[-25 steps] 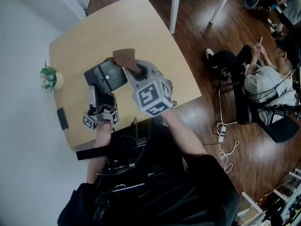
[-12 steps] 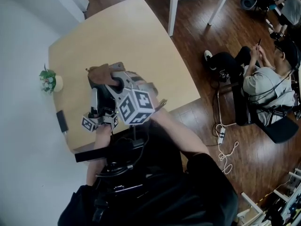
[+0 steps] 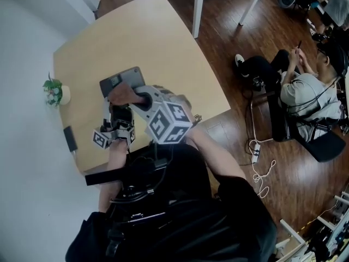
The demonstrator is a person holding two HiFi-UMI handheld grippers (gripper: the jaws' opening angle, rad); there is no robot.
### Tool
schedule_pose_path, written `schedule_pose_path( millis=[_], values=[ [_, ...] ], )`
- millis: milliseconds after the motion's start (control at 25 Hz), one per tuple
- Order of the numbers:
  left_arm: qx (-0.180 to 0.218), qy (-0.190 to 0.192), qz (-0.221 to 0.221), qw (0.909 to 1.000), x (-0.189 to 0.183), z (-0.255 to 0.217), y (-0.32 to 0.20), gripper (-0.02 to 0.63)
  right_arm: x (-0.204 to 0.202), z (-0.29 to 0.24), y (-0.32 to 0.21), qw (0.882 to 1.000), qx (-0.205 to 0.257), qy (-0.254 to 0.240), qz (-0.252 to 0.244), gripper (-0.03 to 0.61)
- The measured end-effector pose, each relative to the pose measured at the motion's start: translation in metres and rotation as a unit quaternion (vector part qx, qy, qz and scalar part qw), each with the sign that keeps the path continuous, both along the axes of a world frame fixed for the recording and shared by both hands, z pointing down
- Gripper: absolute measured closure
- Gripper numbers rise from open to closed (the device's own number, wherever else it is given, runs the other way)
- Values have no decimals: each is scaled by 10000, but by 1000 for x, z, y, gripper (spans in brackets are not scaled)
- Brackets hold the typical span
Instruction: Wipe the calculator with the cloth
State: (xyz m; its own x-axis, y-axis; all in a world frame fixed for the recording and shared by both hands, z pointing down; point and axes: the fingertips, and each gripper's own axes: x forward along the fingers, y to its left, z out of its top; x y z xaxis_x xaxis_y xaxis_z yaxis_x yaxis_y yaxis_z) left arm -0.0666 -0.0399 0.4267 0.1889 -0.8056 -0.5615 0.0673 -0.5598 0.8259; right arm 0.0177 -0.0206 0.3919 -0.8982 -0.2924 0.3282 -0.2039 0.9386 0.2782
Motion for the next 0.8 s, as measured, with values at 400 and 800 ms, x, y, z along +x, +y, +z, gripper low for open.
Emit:
schedule_pose_path(
  millis=[400, 800],
  values=[
    [-102, -250, 21, 9996, 12, 1, 5, 540, -28, -12, -38, 9968, 729, 244, 228, 515],
    [-351, -60, -269, 9990, -2, 17, 7, 540, -13, 72, 69, 9889, -655, 650, -1161, 517]
  ],
)
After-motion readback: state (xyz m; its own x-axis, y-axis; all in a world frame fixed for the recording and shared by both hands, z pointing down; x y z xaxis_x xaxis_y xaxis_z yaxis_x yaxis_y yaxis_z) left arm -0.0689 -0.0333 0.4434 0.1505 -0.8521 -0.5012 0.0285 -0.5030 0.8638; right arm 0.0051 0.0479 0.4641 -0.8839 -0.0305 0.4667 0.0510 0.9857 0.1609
